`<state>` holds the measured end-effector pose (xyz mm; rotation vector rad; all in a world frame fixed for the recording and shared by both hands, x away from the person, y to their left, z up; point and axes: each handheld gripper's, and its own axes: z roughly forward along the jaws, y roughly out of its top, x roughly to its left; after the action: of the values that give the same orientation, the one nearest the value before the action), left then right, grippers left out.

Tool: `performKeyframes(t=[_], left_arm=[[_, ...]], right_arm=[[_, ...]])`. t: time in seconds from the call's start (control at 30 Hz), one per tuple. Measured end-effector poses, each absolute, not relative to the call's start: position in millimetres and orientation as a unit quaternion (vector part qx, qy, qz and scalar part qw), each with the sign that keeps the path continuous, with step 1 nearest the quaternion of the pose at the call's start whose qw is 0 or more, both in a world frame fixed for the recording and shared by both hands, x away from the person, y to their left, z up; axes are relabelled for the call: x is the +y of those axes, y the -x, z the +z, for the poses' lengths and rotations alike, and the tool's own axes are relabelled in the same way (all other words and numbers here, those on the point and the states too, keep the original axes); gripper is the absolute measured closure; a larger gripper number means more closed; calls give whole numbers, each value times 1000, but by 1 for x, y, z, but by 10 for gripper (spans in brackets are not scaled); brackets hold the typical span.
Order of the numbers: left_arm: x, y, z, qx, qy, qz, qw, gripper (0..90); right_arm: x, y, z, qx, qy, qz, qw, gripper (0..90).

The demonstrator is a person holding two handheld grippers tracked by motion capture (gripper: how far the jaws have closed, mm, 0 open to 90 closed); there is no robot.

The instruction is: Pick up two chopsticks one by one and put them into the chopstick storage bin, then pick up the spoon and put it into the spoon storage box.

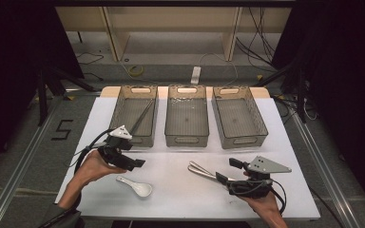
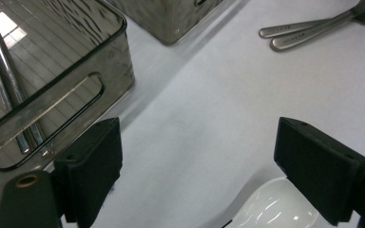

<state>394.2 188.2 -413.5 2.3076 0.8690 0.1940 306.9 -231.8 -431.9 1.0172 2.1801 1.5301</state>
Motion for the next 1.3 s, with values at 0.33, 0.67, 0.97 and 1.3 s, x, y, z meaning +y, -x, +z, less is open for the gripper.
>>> performKeyframes(t=[0.33, 0.67, 0.97, 1.3], left_arm=[[182, -386, -413, 311, -895, 81, 309, 160], [181, -375, -419, 293, -909, 66, 289, 162], [182, -371, -429, 288, -922, 60, 252, 162], [183, -368, -434, 275, -932, 54, 231, 178]], right_arm=[[-232, -307, -432, 757, -353, 531, 144, 268], [-230, -308, -433, 758, -352, 530, 146, 268], [-231, -307, -432, 758, -352, 530, 145, 268], [-231, -308, -433, 759, -350, 529, 146, 268]])
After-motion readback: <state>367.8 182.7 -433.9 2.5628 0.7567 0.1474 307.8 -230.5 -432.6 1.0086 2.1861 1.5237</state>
